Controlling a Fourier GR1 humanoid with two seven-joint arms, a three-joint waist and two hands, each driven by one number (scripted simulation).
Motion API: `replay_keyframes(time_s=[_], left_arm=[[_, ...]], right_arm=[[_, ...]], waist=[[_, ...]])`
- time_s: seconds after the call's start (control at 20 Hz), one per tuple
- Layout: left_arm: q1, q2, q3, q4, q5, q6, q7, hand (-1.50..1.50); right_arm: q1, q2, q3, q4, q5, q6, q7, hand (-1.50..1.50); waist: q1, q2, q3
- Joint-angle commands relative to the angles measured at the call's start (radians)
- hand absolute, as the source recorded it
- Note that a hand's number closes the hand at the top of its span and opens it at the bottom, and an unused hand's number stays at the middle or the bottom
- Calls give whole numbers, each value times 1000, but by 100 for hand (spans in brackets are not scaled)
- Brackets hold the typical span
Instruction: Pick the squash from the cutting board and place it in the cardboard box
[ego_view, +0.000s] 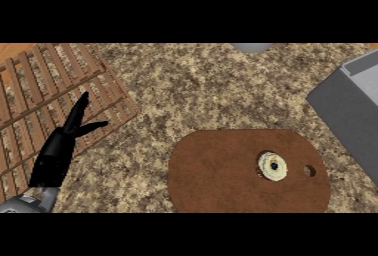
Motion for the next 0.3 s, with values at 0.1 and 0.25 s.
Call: replay_keyframes(time_s=[0.1, 0.25], left_arm=[[45, 62, 75, 117, -16, 48, 45, 0], [44, 71, 81, 113, -14, 45, 39, 0]], right_arm=[[67, -62, -4, 1, -1, 106, -59, -150], [88, -86, 16, -22, 21, 117, -55, -150]], waist=[[3, 11, -3], [14, 16, -2]])
